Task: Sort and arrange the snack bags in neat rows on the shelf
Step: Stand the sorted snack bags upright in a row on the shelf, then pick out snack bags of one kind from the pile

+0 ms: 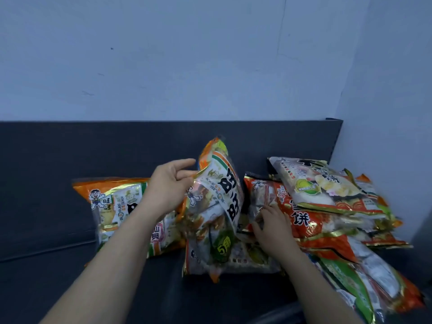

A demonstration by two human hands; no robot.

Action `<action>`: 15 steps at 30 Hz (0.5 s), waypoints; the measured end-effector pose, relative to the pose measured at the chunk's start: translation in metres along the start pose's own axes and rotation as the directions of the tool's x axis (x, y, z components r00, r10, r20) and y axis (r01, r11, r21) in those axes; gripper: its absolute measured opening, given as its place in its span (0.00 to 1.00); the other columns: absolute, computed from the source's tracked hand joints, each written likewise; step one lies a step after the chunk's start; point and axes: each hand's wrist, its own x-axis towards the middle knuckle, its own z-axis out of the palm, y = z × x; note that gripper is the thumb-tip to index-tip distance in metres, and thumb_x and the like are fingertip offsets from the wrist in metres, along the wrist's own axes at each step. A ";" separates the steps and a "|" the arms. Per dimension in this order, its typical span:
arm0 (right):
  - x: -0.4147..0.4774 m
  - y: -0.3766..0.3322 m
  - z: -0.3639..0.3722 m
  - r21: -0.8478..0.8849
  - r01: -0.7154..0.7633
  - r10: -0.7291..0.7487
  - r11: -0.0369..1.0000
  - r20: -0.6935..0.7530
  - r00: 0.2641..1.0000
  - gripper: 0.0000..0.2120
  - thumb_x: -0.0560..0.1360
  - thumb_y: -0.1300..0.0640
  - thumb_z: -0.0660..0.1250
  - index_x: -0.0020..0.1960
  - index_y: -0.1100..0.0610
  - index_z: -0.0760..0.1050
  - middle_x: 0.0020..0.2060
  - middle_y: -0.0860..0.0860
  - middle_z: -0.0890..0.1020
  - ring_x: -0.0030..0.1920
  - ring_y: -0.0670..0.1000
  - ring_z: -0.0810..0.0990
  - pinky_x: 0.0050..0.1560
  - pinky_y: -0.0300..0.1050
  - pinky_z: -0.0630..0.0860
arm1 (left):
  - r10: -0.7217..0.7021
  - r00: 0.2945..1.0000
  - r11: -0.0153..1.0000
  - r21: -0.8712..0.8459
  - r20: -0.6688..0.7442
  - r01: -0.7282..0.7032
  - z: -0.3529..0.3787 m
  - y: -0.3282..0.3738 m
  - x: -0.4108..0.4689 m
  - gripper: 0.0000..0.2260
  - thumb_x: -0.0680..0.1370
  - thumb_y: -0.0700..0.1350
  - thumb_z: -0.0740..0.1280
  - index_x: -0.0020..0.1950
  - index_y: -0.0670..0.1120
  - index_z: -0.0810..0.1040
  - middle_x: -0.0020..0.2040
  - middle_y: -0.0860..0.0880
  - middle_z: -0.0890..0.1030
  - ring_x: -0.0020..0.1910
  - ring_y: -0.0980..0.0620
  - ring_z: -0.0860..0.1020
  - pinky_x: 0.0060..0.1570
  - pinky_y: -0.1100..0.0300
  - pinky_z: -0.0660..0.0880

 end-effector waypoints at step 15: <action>-0.026 -0.142 0.020 0.854 -0.099 -0.272 0.511 0.270 0.924 0.39 0.60 0.31 0.75 0.66 0.40 0.65 0.59 0.42 0.79 0.57 0.44 0.80 0.59 0.49 0.78 | 0.158 0.985 0.961 0.242 -0.073 -0.136 -0.121 -0.026 -0.027 0.19 0.80 0.35 0.63 0.66 0.55 0.76 0.47 0.58 0.85 0.46 0.57 0.84 0.50 0.53 0.81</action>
